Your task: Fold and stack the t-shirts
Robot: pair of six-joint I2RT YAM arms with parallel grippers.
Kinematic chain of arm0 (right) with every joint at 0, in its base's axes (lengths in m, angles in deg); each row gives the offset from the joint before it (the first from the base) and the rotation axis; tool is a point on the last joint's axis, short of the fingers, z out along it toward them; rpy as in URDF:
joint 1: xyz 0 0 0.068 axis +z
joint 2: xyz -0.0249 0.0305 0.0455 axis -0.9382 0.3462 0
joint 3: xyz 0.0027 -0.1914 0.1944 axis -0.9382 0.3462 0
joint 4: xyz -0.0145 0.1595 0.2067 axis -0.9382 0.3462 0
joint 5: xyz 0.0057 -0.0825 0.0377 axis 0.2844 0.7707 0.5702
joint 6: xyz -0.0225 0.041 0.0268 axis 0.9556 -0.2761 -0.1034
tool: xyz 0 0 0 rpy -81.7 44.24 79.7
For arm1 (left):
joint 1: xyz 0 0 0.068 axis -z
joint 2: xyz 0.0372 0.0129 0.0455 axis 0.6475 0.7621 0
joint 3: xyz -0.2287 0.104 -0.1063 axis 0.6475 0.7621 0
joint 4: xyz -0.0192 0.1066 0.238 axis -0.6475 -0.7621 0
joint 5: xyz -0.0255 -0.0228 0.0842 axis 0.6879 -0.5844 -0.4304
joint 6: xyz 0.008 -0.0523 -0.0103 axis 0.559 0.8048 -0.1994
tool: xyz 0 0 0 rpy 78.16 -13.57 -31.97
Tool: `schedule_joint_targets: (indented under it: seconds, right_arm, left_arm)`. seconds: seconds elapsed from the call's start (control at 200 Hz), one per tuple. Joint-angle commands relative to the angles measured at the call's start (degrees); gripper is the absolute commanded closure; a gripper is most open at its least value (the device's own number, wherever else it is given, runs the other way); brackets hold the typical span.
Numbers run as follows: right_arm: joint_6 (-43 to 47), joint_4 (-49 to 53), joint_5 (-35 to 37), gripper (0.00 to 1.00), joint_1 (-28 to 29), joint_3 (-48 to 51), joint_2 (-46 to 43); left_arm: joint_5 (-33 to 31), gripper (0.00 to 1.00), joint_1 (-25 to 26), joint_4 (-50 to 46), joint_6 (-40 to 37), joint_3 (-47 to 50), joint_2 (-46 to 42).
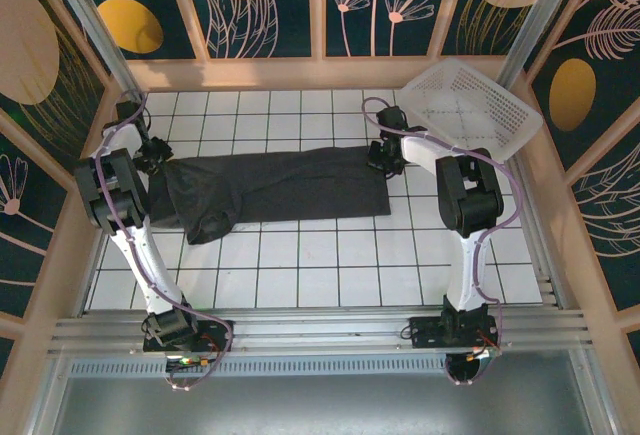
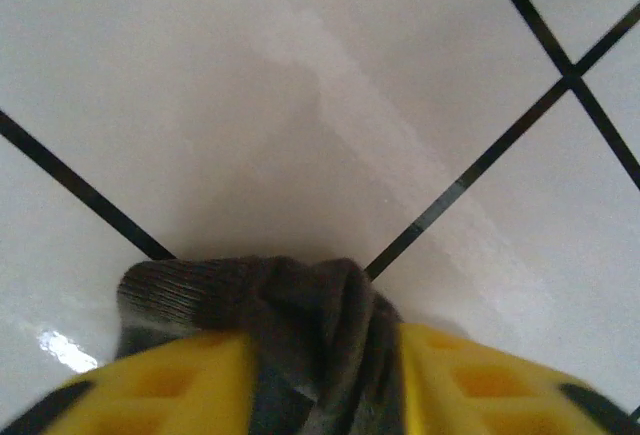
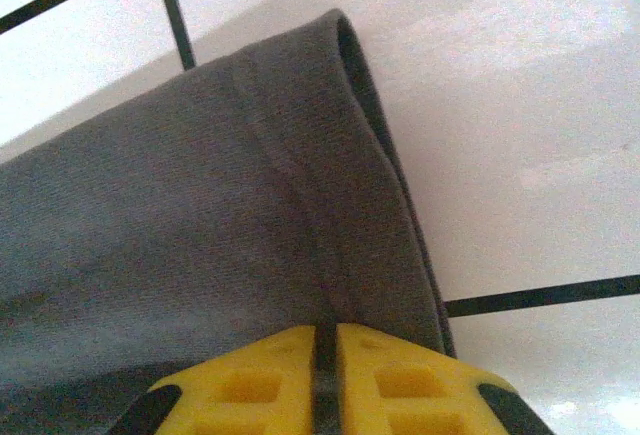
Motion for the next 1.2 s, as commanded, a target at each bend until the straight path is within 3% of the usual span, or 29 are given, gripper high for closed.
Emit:
schedule_joint_targets:
  seconds: [0.0,0.08,0.205,0.425,0.601,0.836,1.196]
  right_arm:
    - [6.15,0.31,2.21,0.77,1.82,-0.04,-3.23]
    - [7.84,0.91,2.67,0.7,3.0,-1.65,-5.06]
    - [8.18,1.02,1.64,0.63,4.77,-2.79,-8.15]
    - [5.29,-1.91,-10.58,0.62,7.03,-0.47,-9.24]
    - [2.06,-5.98,-15.97,0.61,6.6,4.13,-9.25]
    - [1.77,-6.28,-17.21,0.61,6.24,5.21,-8.46]
    - [1.56,-7.73,-19.86,0.61,6.54,6.01,-9.01]
  left_arm:
    - [-3.98,0.46,-0.81,-1.02,0.32,2.01,-7.03]
    - [-4.32,0.42,-0.75,0.69,1.31,8.29,-14.42]
    - [0.07,0.45,0.52,4.63,4.1,23.49,-26.38]
    - [5.34,0.54,1.64,7.43,6.34,44.62,-39.36]
    - [8.51,0.57,1.63,7.43,5.42,46.82,-39.77]
    - [6.58,0.57,1.67,7.06,5.22,51.51,-41.8]
    - [6.07,0.56,1.67,13.0,2.23,46.04,-36.55]
